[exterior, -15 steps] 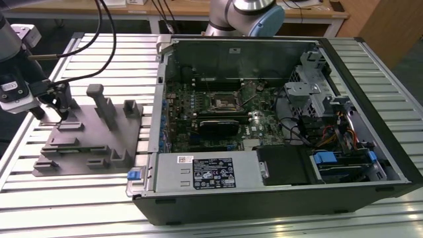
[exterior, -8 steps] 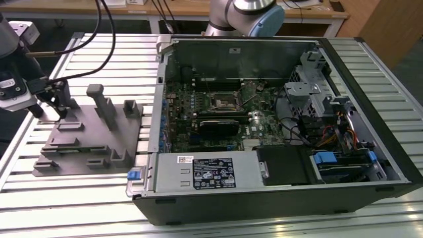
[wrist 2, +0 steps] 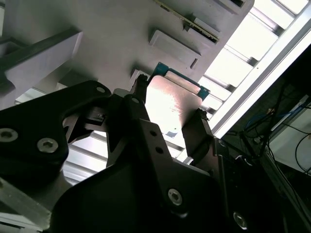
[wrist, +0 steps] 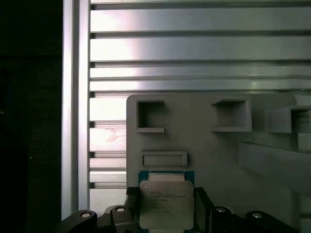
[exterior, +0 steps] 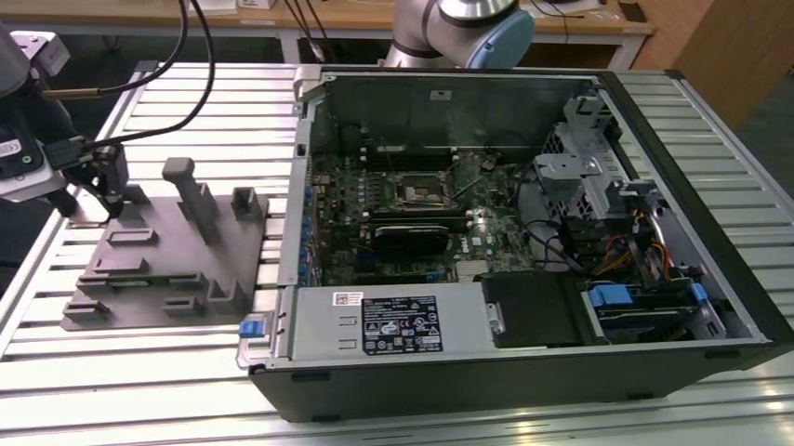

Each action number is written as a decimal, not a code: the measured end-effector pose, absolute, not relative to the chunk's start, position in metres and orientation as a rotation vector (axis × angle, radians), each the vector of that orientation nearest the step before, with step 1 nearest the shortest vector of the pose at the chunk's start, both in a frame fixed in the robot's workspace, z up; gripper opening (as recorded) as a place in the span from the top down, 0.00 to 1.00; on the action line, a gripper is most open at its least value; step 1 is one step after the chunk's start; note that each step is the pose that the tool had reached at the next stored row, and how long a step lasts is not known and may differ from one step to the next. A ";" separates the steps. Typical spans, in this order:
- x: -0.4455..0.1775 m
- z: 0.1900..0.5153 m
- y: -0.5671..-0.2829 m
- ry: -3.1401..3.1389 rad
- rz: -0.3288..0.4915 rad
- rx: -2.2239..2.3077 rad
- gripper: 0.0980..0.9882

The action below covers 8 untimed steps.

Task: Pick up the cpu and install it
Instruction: 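Pick up the cpu and move it towards the insertion slot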

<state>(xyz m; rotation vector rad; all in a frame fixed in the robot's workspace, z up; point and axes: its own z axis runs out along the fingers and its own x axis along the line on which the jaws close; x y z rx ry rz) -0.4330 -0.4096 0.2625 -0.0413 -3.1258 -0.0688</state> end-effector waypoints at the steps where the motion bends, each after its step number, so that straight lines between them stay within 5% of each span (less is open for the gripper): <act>1: -0.433 0.263 -0.410 -3.126 -0.069 -0.041 0.50; 8: -0.433 0.269 -0.410 -3.126 -0.069 -0.041 0.50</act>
